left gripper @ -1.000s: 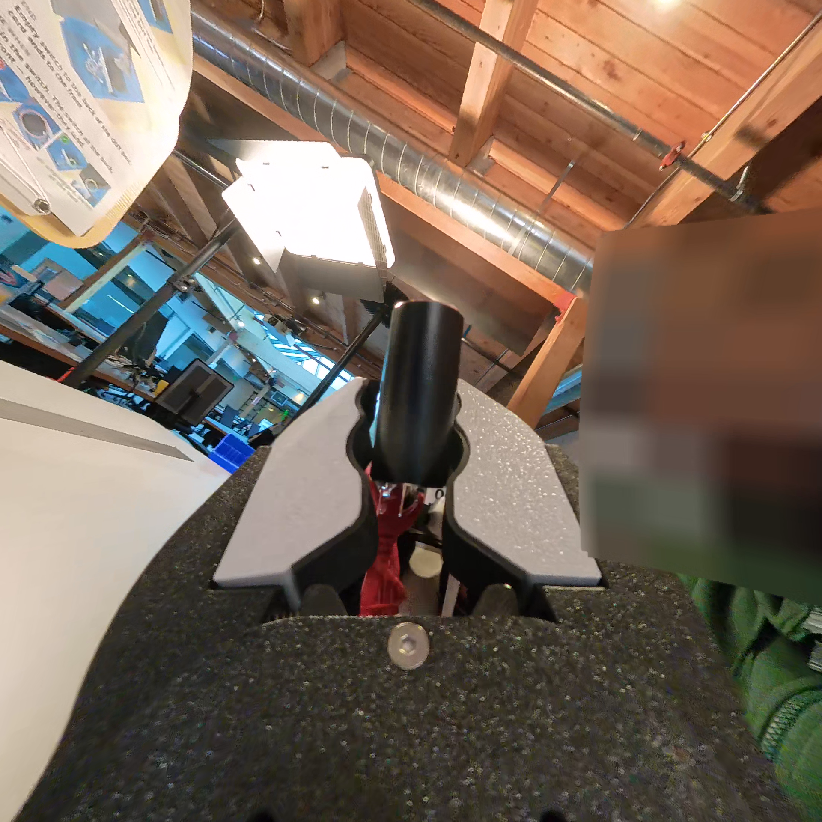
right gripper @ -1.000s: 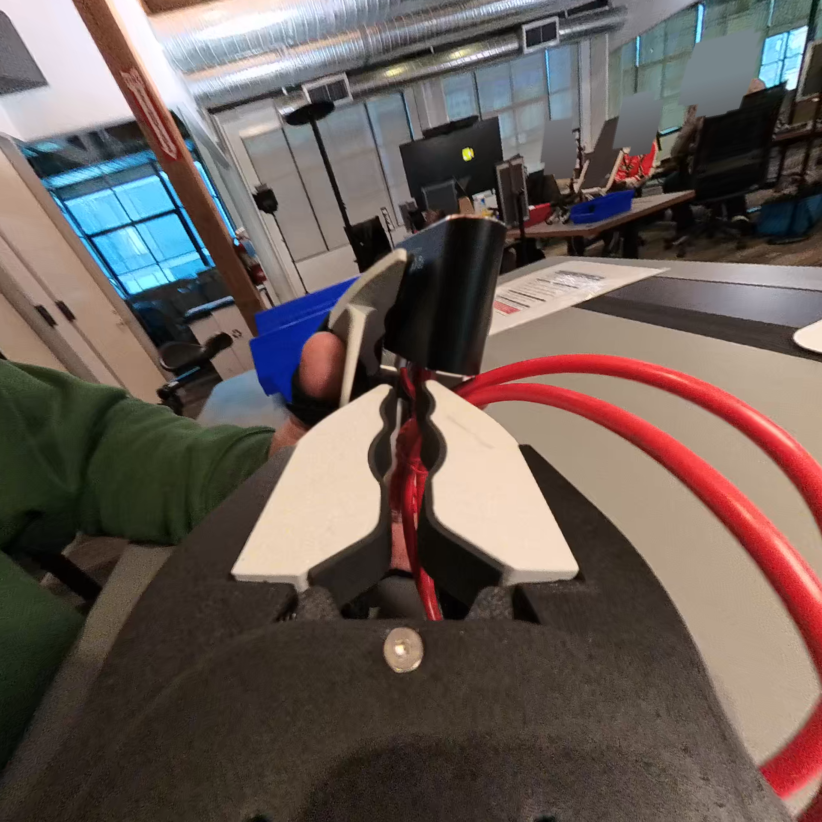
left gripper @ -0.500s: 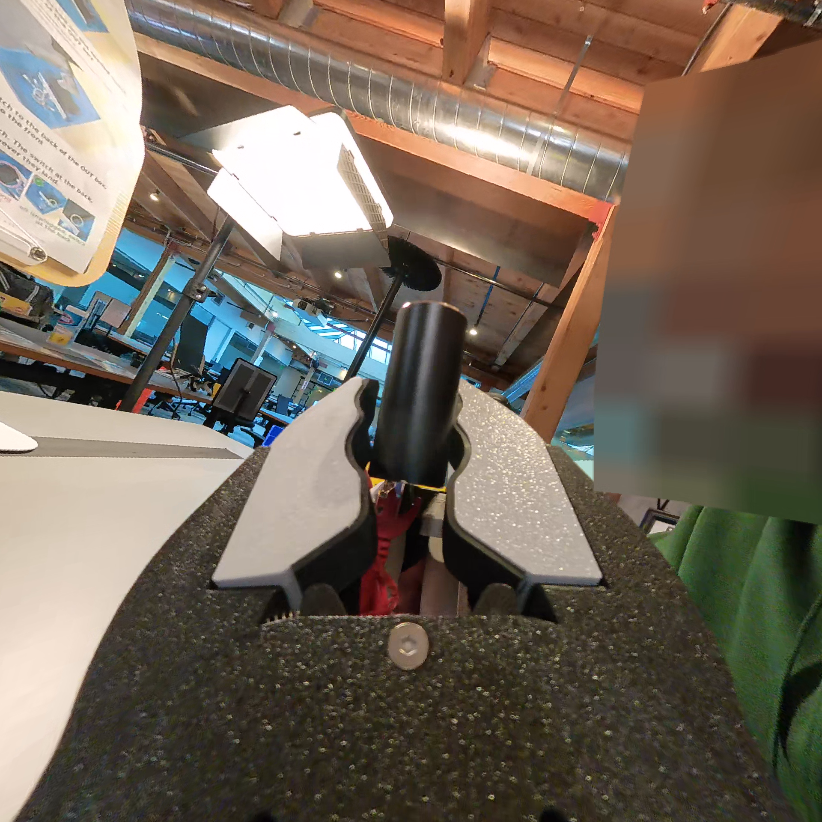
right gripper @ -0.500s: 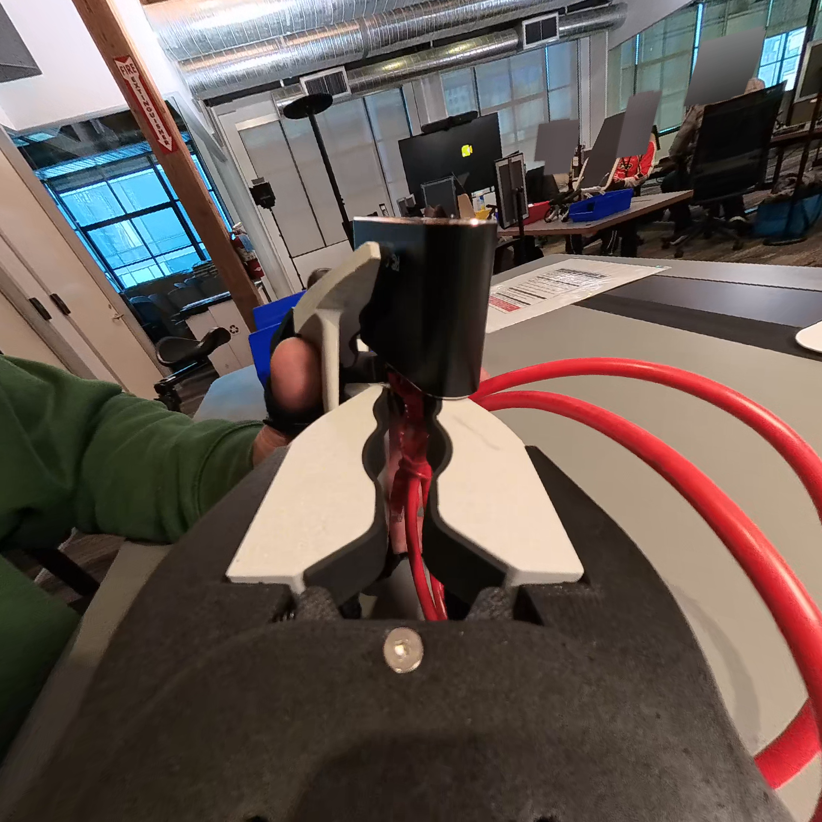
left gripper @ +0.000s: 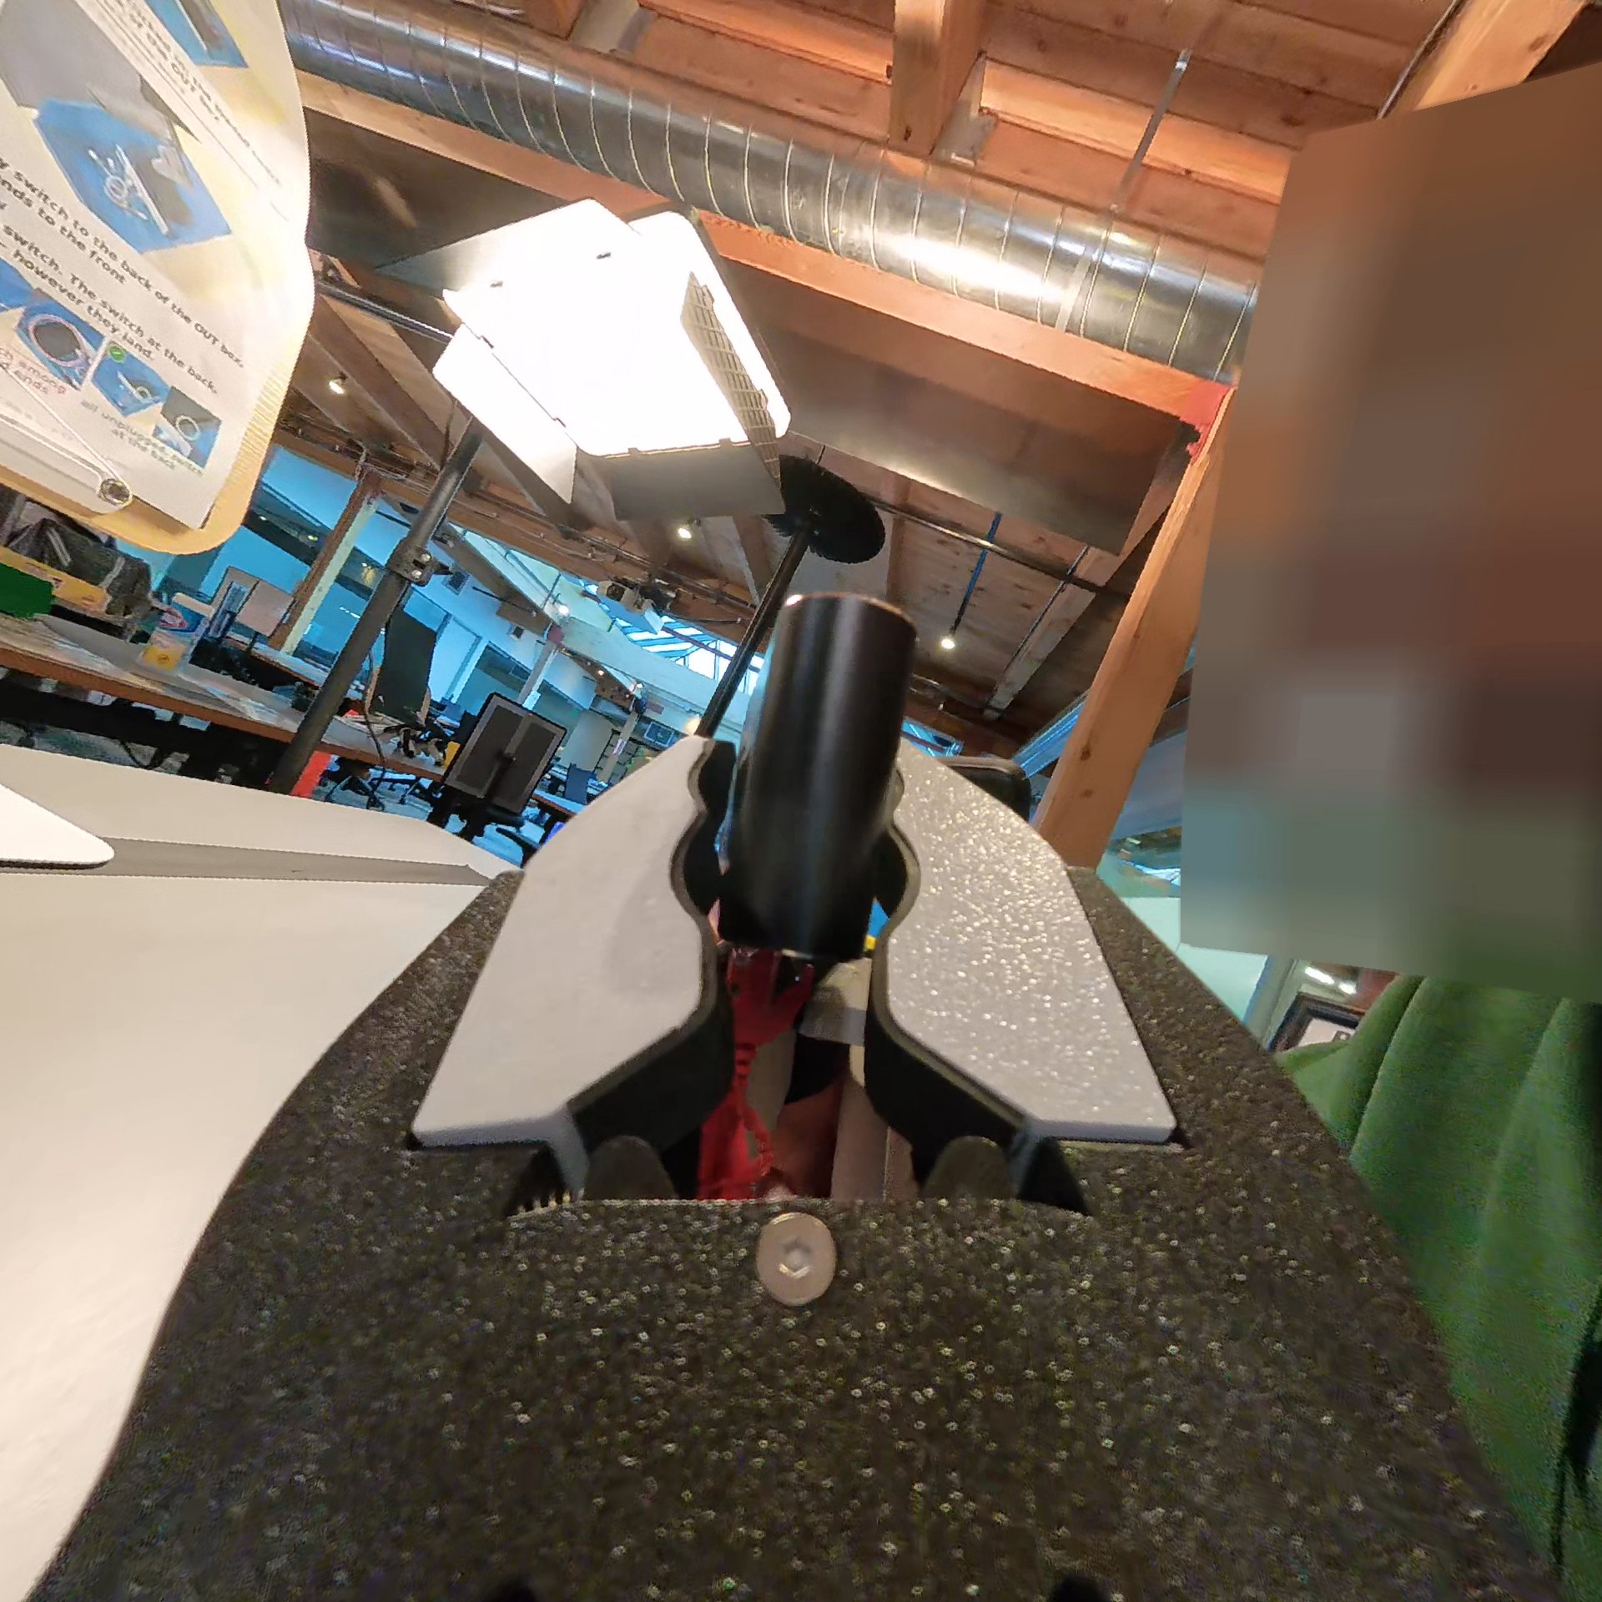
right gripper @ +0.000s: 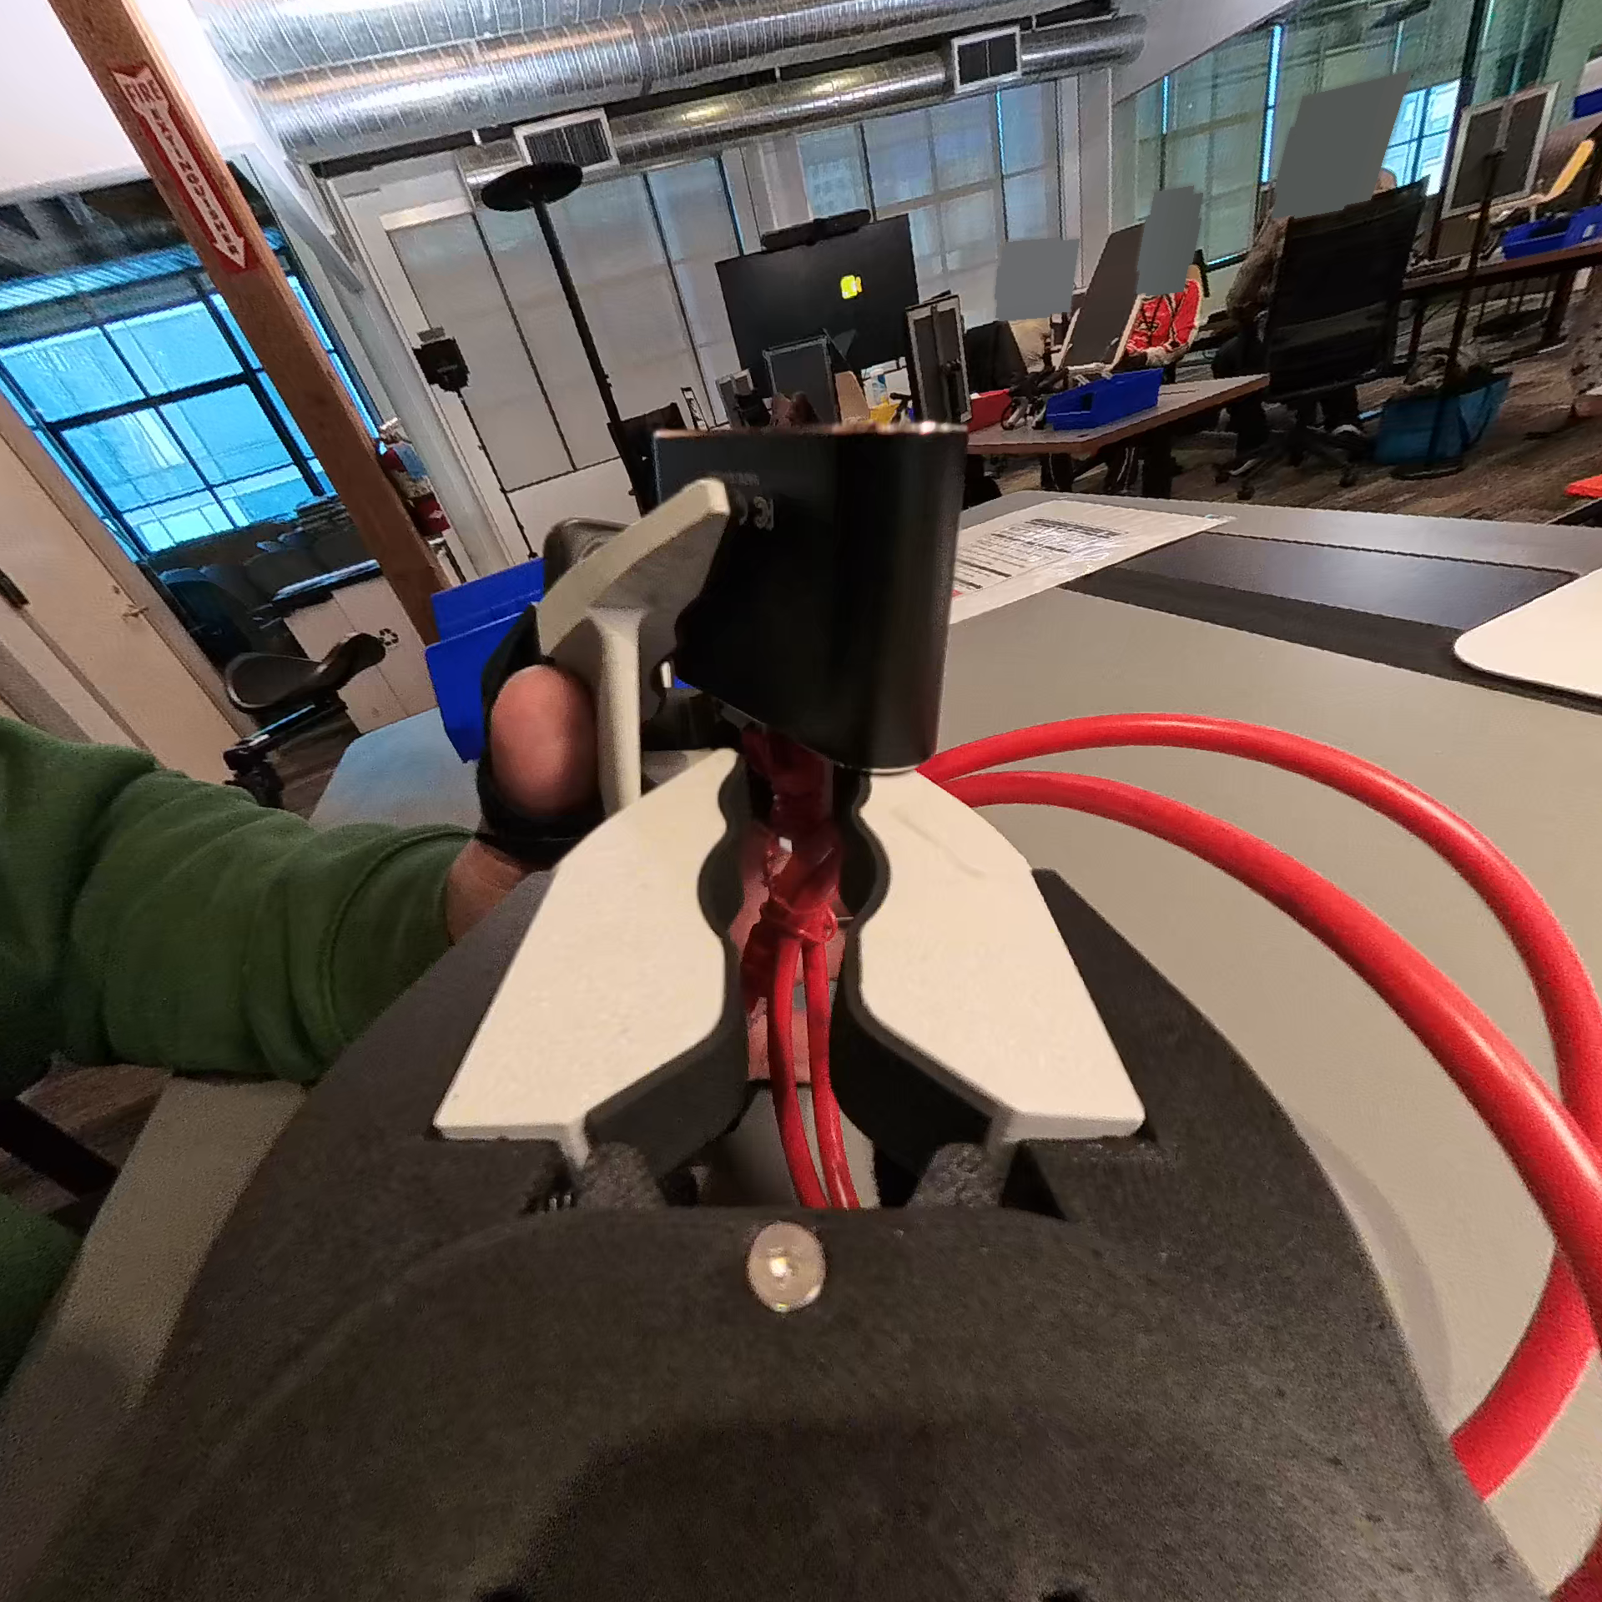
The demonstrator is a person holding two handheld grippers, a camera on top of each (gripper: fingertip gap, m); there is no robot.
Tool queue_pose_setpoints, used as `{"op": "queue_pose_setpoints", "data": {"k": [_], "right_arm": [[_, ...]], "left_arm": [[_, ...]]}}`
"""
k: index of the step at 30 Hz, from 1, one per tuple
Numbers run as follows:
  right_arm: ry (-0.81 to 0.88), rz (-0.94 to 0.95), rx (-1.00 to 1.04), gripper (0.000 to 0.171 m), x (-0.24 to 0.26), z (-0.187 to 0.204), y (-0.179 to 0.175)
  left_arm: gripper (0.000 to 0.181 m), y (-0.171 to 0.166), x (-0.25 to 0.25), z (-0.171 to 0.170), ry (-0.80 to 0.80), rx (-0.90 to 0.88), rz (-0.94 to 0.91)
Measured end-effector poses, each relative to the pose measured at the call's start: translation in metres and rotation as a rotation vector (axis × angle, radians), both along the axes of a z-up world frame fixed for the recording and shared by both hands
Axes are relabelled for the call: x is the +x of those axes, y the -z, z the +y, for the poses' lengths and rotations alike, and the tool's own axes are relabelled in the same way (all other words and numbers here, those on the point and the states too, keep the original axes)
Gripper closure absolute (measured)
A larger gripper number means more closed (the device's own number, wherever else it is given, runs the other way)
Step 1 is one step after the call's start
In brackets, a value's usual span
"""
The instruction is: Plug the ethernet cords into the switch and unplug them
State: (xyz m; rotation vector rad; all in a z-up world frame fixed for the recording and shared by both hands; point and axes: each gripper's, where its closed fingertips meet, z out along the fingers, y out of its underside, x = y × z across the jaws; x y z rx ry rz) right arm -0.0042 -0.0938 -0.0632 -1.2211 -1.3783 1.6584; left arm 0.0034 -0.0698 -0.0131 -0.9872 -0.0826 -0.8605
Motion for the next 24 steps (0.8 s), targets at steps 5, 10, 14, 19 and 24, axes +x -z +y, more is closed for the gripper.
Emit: {"op": "queue_pose_setpoints", "data": {"k": [5,10,14,19,24], "right_arm": [[0.019,-0.031,0.069,0.150,0.001,0.003,0.005],[0.011,-0.053,0.048,0.142,0.000,0.003,0.008],[0.025,-0.043,0.065,0.145,0.000,0.005,0.008],[0.023,-0.075,0.100,0.155,-0.001,0.006,0.013],[0.012,-0.108,0.163,0.157,0.001,0.008,0.019]], "left_arm": [[0.146,0.001,0.006,0.001,-0.035,-0.016,0.081],[0.145,0.000,0.015,0.000,-0.038,-0.014,0.148],[0.146,0.002,0.015,0.002,-0.045,-0.034,0.165],[0.147,0.009,0.011,0.006,-0.079,-0.075,0.242],[0.147,0.013,0.003,0.005,-0.066,-0.148,0.373]]}}
